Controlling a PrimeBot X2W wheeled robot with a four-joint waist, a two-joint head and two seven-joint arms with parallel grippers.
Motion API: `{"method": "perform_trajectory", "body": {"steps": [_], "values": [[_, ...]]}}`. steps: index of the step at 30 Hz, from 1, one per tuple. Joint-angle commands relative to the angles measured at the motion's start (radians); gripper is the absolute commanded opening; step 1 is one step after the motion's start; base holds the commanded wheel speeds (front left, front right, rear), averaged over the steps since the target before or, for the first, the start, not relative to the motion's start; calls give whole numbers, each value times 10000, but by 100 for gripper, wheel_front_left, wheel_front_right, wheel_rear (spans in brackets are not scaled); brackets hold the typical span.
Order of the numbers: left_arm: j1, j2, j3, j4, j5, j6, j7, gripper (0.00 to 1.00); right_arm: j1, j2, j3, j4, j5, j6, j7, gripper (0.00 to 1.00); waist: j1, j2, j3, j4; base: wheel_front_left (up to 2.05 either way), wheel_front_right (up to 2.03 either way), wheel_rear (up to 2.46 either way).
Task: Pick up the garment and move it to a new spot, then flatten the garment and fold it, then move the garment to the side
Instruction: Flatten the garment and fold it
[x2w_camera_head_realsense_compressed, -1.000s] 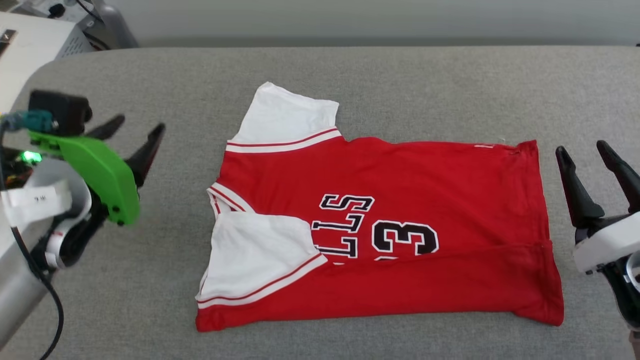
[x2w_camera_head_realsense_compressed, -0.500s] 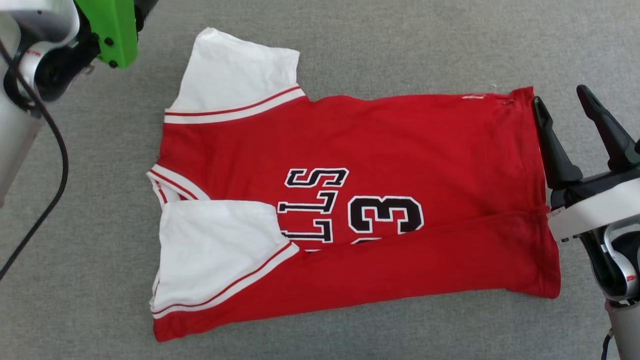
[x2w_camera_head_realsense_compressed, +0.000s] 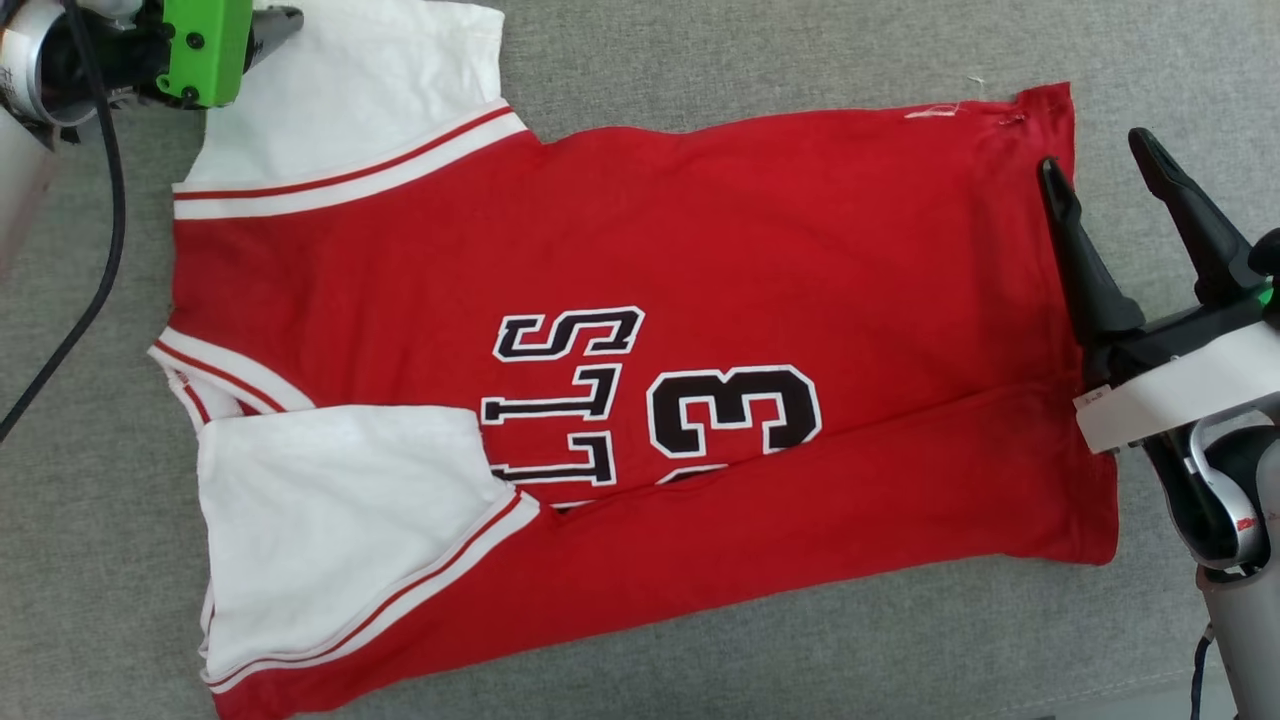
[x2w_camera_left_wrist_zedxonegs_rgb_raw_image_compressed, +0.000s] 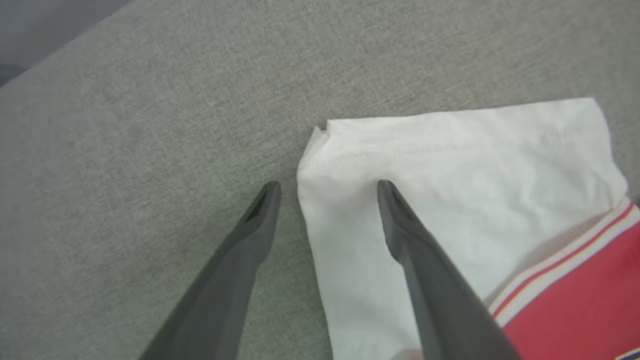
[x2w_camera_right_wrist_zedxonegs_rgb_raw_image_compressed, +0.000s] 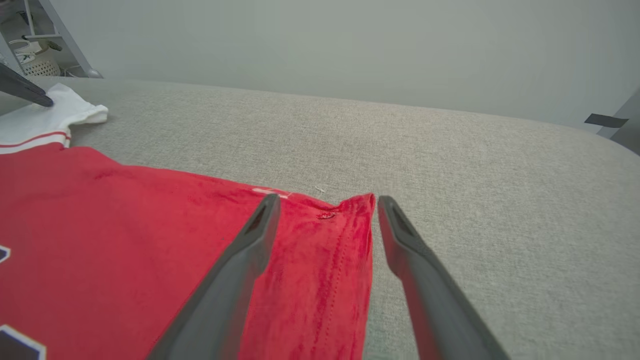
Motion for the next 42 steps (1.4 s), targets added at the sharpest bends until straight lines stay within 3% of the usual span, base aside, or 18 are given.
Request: {"method": "perform_trajectory", "body": {"steps": [1, 5, 6, 7, 12, 18, 24, 30, 34, 42], "values": [[68, -29, -130, 156, 132, -70, 6, 100, -206, -70, 63, 108, 85, -7, -66, 100, -2, 0, 309, -248, 0, 0, 0], [442, -18, -385, 550, 32, -167, 188, 100, -310, -130, 132, 308, 188, -7, -179, 100, -2, 0, 238, -240, 0, 0, 0], [524, -45, -398, 588, -48, -187, 199, 75, -332, -154, 130, 347, 216, -7, -204, 100, -2, 0, 191, -219, 0, 0, 0], [602, -68, -429, 613, -87, -210, 158, 0, -346, -191, 113, 401, 247, -7, -219, 100, -2, 0, 121, -178, 0, 0, 0], [708, -113, -452, 547, -57, -283, -510, 0, -650, -572, -10, 538, 294, -7, -173, 100, -2, 0, -287, 58, 0, 0, 0], [797, -270, -465, -20, -27, -330, -1630, 0, -1680, -1696, 0, 716, 364, -7, 796, 100, -2, 0, -908, 545, 0, 0, 0], [1166, -206, -755, -982, 137, -341, -2574, 0, -2789, -3150, 1163, 1399, 1480, -7, 3689, 100, -2, 0, -1411, 1052, 0, 0, 0], [1503, -99, -907, -1903, 257, -343, -3192, 0, -3681, -3996, 2468, 2267, 3123, -7, 6650, 100, -2, 0, -1489, 1470, 0, 0, 0], [1664, -135, -900, -2283, 283, -274, -3452, 0, -4186, -4067, 2967, 3059, 3517, -7, 7567, 100, -2, 0, -1278, 1746, 0, 0, 0], [1707, -181, -950, -2548, 427, -208, -3678, 0, -4754, -3331, 3861, 4842, 3457, -7, 7578, 100, -2, 0, -849, 2032, 0, 0, 0]]}}
